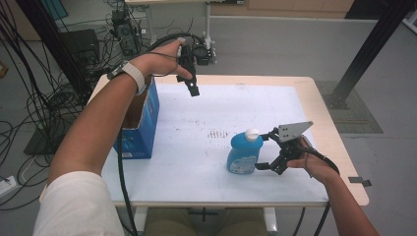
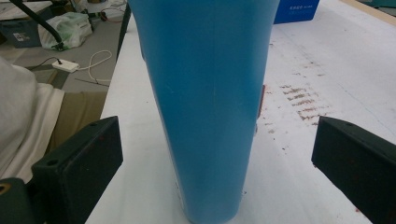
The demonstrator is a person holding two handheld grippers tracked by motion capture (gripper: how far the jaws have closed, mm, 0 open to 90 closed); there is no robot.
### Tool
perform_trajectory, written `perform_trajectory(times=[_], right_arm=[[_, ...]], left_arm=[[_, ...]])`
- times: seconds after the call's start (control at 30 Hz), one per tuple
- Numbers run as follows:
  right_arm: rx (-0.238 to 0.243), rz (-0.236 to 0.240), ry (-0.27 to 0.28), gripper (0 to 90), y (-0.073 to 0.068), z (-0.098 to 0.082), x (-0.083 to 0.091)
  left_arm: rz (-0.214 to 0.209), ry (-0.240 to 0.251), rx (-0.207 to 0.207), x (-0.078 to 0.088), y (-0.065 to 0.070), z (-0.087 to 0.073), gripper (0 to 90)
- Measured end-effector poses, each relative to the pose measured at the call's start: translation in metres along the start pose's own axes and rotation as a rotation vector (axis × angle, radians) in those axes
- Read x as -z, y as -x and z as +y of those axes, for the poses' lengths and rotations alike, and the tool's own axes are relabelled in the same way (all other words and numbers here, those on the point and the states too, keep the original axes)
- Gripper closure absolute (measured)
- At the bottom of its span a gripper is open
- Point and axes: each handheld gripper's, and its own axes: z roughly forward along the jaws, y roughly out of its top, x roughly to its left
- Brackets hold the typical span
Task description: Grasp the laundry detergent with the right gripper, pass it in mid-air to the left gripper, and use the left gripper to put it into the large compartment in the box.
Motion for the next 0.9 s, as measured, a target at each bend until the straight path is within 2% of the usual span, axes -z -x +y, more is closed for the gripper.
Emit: perform_trajectory(times=[0.9], right_arm=[[0.001, 0.001, 0.004, 1.7, -0.0004, 0.0002, -0.0008]], left_arm=[[0.004, -0.003, -0.002, 0.0001, 0.0006, 0.0002, 8.6]])
